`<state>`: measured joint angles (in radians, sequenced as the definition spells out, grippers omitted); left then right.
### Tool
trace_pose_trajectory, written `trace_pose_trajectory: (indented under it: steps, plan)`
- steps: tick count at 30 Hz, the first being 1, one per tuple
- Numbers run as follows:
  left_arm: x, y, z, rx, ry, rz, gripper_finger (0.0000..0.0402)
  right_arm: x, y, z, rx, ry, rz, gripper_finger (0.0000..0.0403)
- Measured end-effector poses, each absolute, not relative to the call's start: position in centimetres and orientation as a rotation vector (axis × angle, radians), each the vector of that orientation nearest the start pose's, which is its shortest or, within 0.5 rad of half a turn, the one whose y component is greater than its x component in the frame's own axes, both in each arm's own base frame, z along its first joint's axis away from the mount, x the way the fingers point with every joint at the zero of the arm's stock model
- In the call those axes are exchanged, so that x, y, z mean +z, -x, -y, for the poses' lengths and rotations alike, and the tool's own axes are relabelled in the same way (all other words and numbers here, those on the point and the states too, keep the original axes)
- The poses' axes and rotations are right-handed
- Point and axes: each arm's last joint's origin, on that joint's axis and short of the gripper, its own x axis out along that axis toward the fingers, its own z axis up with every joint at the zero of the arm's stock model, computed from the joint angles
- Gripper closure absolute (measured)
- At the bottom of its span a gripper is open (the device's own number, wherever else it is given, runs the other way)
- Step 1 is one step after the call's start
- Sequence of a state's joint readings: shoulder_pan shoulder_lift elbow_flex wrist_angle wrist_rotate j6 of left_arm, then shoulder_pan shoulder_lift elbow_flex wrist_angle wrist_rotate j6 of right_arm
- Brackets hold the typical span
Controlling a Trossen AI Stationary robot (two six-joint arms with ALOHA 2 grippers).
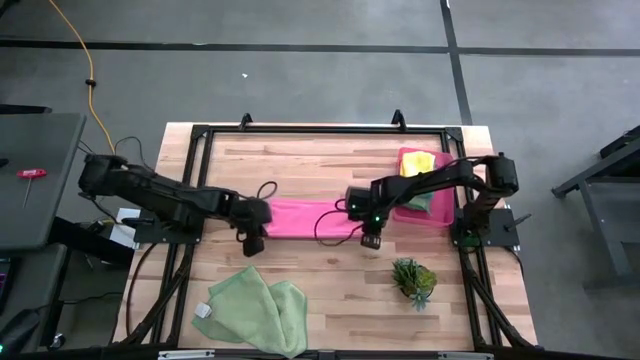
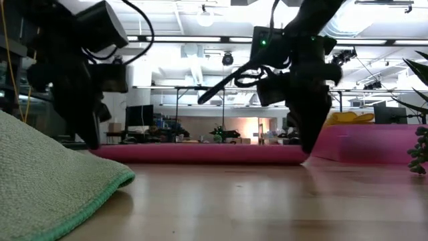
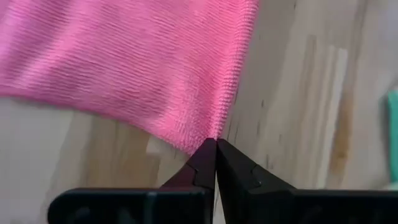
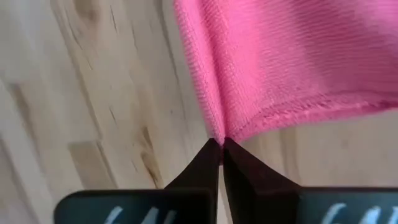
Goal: Fold microfiber towels
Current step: Fold the pink microfiber cloth
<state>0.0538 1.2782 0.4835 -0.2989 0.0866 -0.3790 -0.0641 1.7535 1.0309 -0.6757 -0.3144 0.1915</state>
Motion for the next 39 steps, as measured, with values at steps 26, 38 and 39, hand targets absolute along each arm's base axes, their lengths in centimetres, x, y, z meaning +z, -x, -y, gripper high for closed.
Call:
trace_pose_trajectory:
  steps: [26,38,39]
  plan:
    - [15.7,-18.8,-4.9,0.494,0.459,-0.948,0.0401,18.0,-30.3,5.7,-0.163,-0.709,-1.218,0.0403]
    - [15.8,-18.7,-5.3,0.641,0.442,-0.907,0.0401,17.9,-30.2,6.3,-0.358,-0.7,-1.195,0.0403]
    - [15.7,-18.7,-5.3,0.646,0.454,-0.905,0.0401,17.9,-30.2,6.3,-0.358,-0.699,-1.195,0.0403]
